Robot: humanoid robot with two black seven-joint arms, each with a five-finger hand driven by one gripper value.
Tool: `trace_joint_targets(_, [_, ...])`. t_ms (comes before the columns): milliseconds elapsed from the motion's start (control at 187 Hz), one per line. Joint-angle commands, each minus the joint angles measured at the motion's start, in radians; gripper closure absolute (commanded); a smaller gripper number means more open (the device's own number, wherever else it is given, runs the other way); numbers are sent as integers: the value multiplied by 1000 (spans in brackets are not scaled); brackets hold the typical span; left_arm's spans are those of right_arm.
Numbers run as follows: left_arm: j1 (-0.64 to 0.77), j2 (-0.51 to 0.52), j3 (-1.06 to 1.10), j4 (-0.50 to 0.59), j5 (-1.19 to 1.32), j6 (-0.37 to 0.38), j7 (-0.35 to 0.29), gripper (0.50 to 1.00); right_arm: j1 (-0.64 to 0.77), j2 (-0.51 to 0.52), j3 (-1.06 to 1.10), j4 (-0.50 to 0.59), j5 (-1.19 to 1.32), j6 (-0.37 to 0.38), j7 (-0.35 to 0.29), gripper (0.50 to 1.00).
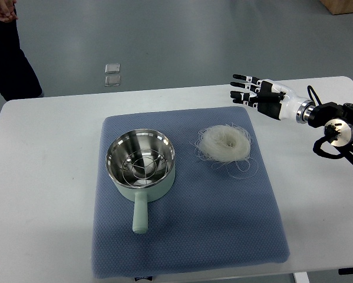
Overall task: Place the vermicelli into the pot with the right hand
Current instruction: 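Move the right hand over the white vermicelli bundle, then lower the right hand onto the vermicelli and close fingers around it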
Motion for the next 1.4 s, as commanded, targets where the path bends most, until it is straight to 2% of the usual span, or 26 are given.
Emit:
trace_joint_targets(0, [0, 0, 1, 2, 0, 0, -1, 500, -1, -1, 0, 0, 0, 6, -1, 574])
trace_joint_targets(331, [-2, 0, -1, 8, 0, 0, 2, 500, 2, -10, -2, 28, -6, 9, -1, 574])
trace_joint_targets(475, [-3, 0, 4, 11, 0, 2, 2, 500, 1, -13, 1, 55, -127, 9, 10, 574])
trace_joint_targets(646, [-12, 0, 4, 12, 0, 2, 2, 500, 4, -13, 0, 82, -301, 47, 65, 576])
trace_joint_targets(747, [-11, 0, 4, 12, -1, 2, 2, 500, 7, -16, 1, 83, -425, 103, 93, 579])
trace_joint_targets(886, [-11, 0, 4, 14, 0, 2, 2, 500, 37, -36, -2, 112, -560, 139, 122, 579])
trace_joint_targets(1104, [-11, 0, 4, 14, -1, 2, 2, 500, 85, -33, -5, 126, -746, 146, 157, 579])
trace_joint_targets(1259, [-11, 0, 4, 14, -1, 2, 2, 500, 100, -51, -37, 157, -811, 184, 189, 579])
trace_joint_targets(1393, [-11, 0, 4, 14, 0, 2, 2, 500, 100, -42, -83, 180, -887, 167, 196, 579])
